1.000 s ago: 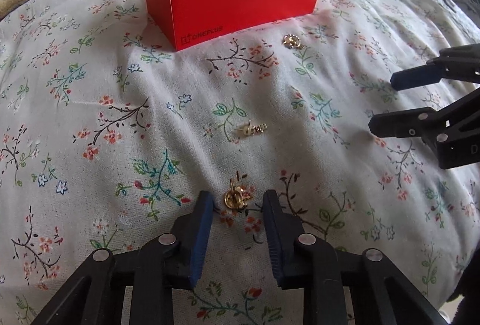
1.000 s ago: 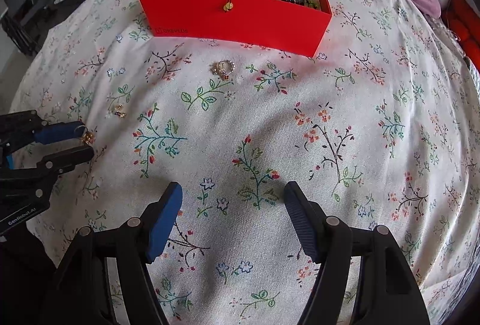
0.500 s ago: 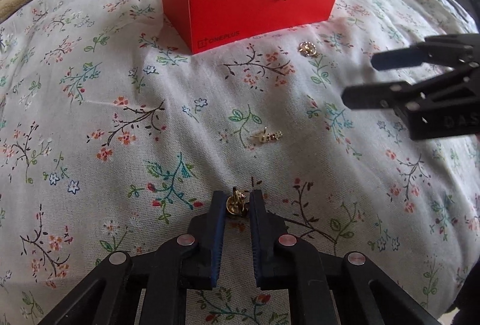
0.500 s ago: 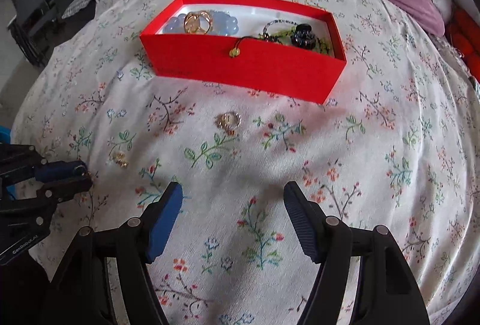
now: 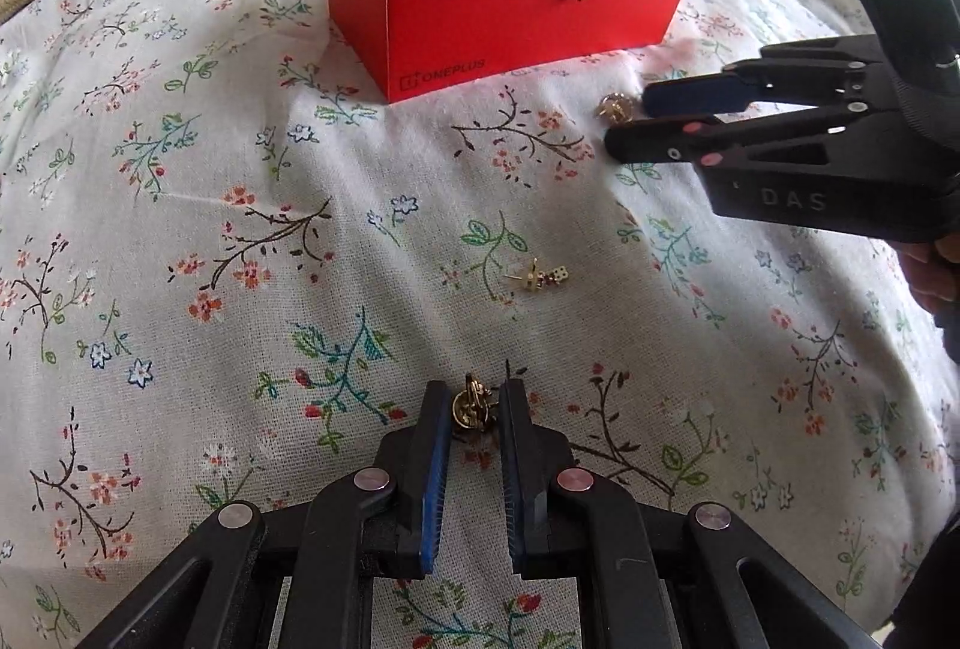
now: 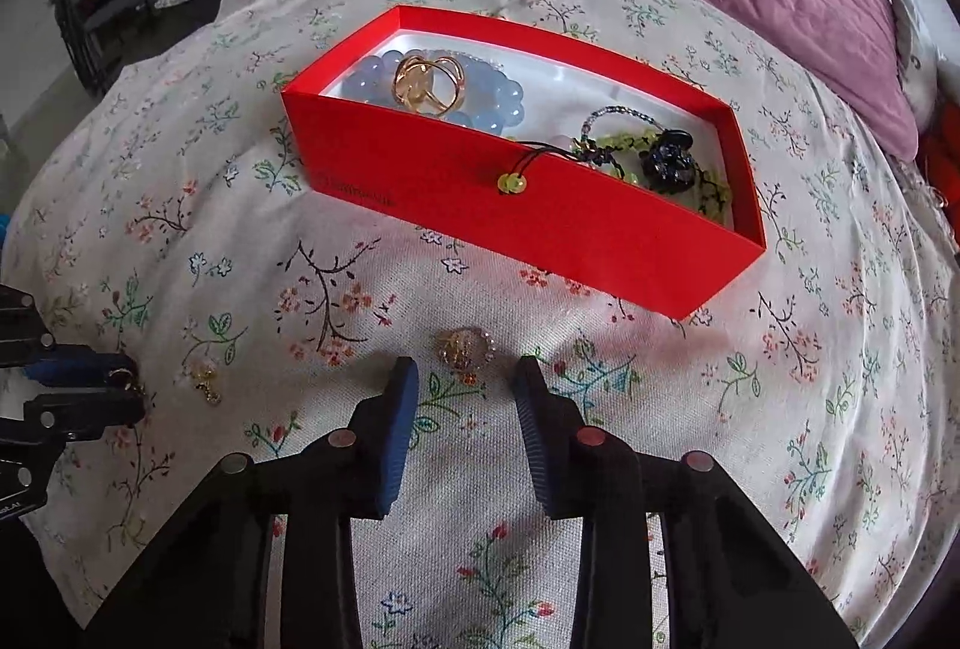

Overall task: Organize jewelry
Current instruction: 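Grasp the small jeweled gold ring with the right tool while the left tool holds the earring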

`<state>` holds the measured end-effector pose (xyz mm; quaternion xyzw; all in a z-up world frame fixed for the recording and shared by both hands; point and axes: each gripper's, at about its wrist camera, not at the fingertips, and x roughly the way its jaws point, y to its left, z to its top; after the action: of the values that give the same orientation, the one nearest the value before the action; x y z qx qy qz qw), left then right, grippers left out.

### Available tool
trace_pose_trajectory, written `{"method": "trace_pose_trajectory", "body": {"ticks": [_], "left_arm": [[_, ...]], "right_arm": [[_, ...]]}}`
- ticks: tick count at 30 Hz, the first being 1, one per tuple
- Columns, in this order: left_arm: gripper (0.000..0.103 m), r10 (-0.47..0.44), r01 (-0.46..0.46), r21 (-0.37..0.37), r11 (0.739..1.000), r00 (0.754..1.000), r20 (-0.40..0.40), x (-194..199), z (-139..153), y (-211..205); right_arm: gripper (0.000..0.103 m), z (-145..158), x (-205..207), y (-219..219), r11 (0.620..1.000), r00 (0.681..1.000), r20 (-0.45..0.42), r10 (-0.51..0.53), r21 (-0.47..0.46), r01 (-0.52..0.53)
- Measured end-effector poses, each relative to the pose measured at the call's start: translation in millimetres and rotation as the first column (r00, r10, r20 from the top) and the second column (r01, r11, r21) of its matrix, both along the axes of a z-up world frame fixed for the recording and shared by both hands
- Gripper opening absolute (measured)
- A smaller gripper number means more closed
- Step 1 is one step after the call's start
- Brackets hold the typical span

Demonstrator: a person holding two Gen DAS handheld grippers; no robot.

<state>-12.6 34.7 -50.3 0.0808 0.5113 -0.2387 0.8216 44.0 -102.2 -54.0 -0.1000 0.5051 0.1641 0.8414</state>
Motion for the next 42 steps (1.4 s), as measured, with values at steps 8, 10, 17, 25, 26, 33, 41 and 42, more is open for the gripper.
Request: {"method": "trace_pose_trajectory", "body": {"ticks": [8,10,17,25,26,33,41,42], "left_arm": [[0.01,-0.004,0.004,-0.008,1.0,1.0,-0.004,-0.3,0.3,2.4],[0.01,-0.003,0.003,-0.007,1.0,1.0,-0.003,-0.6,0.5,2.5],[0.01,-0.001,0.001,-0.005,1.0,1.0,-0.005,-1.1,1.6,4.0],[0.01,0.001,-0.001,0.002,1.0,1.0,-0.003,-0.4,0.8,2.5],[0.01,0.001,-0.001,0.003,1.0,1.0,-0.003,0.2,0.6,2.1],[0.01,0.0,0.0,0.005,1.0,1.0,-0.003,2.0,0.2,1.2],[0.01,-0.002,0.002,0.0,1.0,1.0,-0.004,2.1,0.2,1.6],[0.01,-0.003,0.003,-0.001,1.0,1.0,-0.004,2.0,0.2,1.9]], "right_arm": [[0.019,0.6,1.9,4.1,1.0,1.0,0.023,0.019,-0.014,-0.019],[0.017,1.9,0.5,5.8,0.999,0.999,0.037,0.024,-0.025,-0.023],[0.007,11.1,-10.4,11.0,0.998,0.996,0.061,0.062,-0.032,-0.06],[0.048,5.4,-11.0,7.9,0.999,0.999,0.015,0.046,-0.028,-0.045],[0.052,4.4,-10.4,7.3,0.999,0.999,0.025,0.037,-0.034,-0.036],[0.051,-1.6,6.8,-0.7,0.999,1.0,0.001,0.002,0.042,-0.002],[0.017,1.5,5.7,7.2,0.999,0.999,0.029,0.031,0.016,-0.032],[0.017,2.9,3.9,7.9,0.999,0.999,0.032,0.036,0.015,-0.036]]}}
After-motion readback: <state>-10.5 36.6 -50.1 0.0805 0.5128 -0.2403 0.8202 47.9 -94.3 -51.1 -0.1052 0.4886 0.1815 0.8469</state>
